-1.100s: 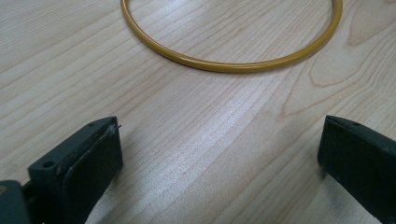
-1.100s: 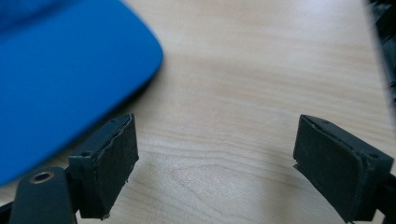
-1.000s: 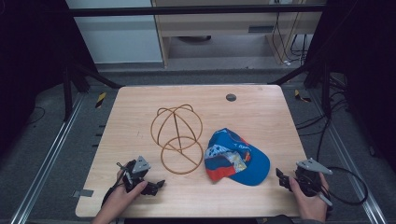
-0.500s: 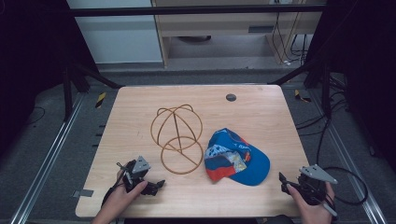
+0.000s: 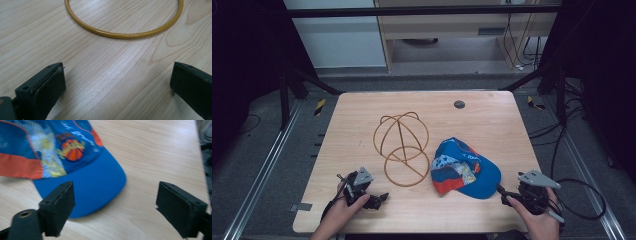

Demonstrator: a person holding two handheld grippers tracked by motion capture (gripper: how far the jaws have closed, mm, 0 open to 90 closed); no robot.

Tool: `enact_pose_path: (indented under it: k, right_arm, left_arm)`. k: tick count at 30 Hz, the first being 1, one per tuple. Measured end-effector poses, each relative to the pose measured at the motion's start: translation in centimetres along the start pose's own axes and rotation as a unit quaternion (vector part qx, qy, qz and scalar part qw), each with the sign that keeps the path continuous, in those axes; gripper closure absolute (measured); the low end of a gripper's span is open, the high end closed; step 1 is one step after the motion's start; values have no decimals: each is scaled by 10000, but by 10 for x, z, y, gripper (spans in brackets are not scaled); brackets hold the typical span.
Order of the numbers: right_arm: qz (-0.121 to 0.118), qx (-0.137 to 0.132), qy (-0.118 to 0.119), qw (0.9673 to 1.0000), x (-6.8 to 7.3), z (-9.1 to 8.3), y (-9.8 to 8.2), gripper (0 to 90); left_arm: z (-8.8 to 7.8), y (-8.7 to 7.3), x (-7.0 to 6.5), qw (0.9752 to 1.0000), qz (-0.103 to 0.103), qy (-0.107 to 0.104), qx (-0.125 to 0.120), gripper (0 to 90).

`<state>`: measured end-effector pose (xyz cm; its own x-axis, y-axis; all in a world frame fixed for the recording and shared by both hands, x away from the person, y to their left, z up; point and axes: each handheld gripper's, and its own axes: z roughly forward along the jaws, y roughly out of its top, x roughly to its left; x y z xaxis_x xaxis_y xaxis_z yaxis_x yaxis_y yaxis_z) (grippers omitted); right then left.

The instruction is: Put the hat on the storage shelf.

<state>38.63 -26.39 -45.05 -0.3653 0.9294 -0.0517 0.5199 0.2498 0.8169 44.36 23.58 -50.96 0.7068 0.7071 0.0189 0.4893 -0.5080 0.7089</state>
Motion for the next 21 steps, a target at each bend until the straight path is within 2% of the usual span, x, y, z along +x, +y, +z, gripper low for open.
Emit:
enact_pose_path:
  k: [7, 12, 16, 21]
  right_arm:
    - [-474, 260, 357, 9979, 24, 16, 27, 152]
    - [-855, 585, 566, 9930, 45, 29, 46, 146]
    - [-1082, 665, 604, 9901, 51, 33, 62, 144]
    - [-1244, 851, 815, 9852, 54, 35, 81, 139]
  left_arm:
    - [0, 0, 0, 10000, 0, 0, 0, 0]
    - [0, 0, 0, 10000, -1, 1, -1, 0]
    - [0, 0, 0, 10000, 0, 0, 0, 0]
    - [0, 0, 0, 10000, -1, 4, 2, 0]
